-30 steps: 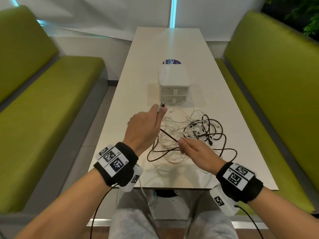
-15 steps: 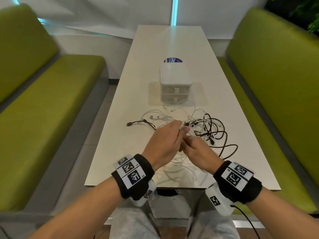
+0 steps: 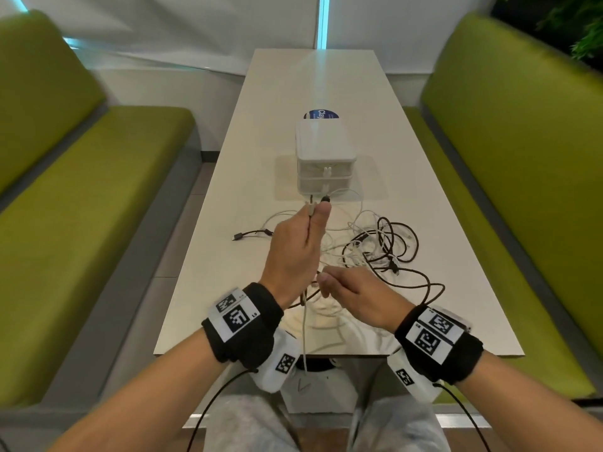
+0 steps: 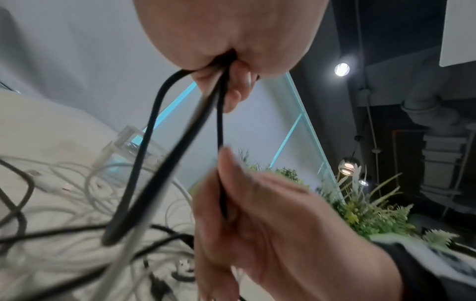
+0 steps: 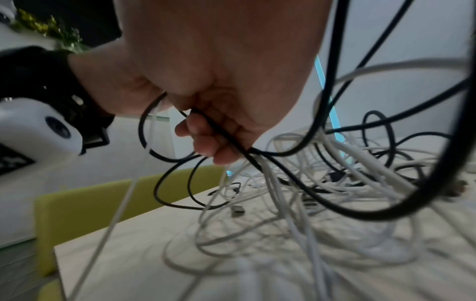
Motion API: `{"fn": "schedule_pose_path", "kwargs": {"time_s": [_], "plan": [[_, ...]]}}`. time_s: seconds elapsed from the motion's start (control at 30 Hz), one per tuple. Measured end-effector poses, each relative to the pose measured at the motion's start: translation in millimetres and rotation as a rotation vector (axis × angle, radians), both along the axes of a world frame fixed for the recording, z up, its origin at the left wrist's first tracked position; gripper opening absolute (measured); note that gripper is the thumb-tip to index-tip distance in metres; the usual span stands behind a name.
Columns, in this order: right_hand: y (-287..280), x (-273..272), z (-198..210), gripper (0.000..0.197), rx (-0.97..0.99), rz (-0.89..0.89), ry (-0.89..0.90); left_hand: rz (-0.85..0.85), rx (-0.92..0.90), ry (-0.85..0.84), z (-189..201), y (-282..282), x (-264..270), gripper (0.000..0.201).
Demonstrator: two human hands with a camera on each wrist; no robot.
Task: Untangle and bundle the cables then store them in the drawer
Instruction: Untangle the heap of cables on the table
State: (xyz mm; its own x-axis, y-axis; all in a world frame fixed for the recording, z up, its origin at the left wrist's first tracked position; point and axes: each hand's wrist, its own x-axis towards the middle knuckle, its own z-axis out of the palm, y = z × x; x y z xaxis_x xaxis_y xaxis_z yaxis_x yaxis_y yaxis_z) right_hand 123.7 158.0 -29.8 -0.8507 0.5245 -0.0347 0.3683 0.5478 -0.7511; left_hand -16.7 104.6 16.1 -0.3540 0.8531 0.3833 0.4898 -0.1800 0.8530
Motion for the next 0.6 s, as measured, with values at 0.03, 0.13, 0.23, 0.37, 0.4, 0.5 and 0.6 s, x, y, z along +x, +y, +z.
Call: {"fn": "schedule_pose_path", "kwargs": {"time_s": [0.03, 0.13, 0.23, 0.37, 0.4, 0.5, 0.6], "plan": [[3.7, 2.9, -2.7, 0.031, 0.024, -0.005, -0.015, -0.011, 0.008, -0.010, 4.6, 0.2, -4.7, 0.040], [15.9, 12.6, -10.4, 0.035, 0.153, 0.010, -0.076, 0.030, 0.040, -0.002, 15.7, 0.2, -25.0, 0.035], [25.9, 15.2, -17.2, 0.038, 0.255, 0.012, -0.136, 0.059, 0.074, -0.034, 26.9, -2.1, -38.2, 0.038], [40.3, 7.9, -14.9, 0.037, 0.298, -0.013, -0.157, 0.028, 0.090, 0.058, 34.3, -5.1, -43.1, 0.039], [44.2, 6.2, -12.7, 0.038, 0.305, -0.022, -0.155, 0.005, 0.002, 0.186, 32.2, -4.4, -44.3, 0.039], [50.1, 1.6, -9.1, 0.039, 0.321, -0.049, -0.133, -0.053, -0.356, 0.621, 15.7, -1.5, -45.7, 0.044], [46.0, -2.9, -7.2, 0.038, 0.334, -0.062, -0.091, -0.095, -0.430, 0.710, -2.3, 1.8, -36.1, 0.037]]}}
